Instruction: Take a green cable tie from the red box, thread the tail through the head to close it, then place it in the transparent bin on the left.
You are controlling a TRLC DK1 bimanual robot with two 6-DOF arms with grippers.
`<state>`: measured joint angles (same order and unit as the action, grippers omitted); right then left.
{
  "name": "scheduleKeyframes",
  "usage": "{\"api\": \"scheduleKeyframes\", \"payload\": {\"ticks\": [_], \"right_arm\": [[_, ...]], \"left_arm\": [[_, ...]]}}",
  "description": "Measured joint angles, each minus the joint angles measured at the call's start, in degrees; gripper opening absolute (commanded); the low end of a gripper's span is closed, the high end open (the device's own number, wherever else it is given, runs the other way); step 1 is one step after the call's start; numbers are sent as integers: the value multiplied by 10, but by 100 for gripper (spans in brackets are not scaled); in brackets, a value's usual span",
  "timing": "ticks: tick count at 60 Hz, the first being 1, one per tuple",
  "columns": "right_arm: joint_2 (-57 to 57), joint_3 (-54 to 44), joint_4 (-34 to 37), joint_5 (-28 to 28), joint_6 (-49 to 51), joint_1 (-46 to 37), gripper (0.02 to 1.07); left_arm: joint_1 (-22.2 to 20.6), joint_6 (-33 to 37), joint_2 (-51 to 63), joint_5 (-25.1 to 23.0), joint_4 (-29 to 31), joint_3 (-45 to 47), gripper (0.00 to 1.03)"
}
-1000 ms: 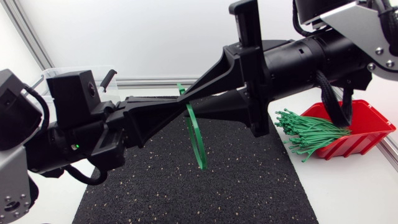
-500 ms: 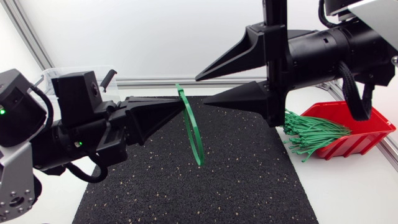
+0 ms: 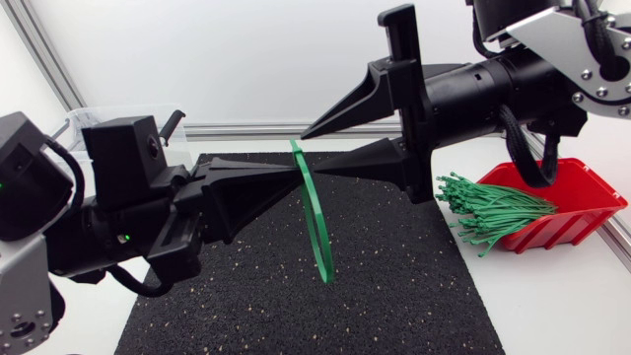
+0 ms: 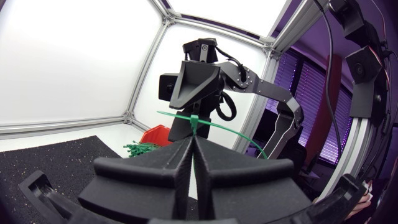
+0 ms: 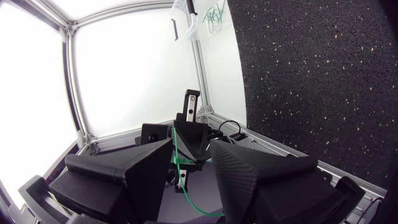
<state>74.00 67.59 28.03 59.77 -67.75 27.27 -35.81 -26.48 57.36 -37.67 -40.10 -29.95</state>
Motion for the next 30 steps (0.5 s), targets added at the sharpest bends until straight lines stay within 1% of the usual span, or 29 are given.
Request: {"api": "scheduleKeyframes", "payload": {"ticks": [4,7,12,14,19,28,30], "right_arm": [[3,4,-1,0,0,0,46],[3,7,-1,0,0,0,42],[3,12,-2,0,0,2,42],[3,13,-2,0,0,4,38],[3,15,-2,0,0,10,33],[3,15,0,0,0,22,32],[3,15,0,0,0,23,30]], "left_arm": [[-1,0,0,0,0,0,4],[-4,0,0,0,0,0,4],[-8,0,0,0,0,0,4],[-9,0,0,0,0,0,4],[-9,0,0,0,0,0,4],[-9,0,0,0,0,0,4],[-9,0,0,0,0,0,4]]}}
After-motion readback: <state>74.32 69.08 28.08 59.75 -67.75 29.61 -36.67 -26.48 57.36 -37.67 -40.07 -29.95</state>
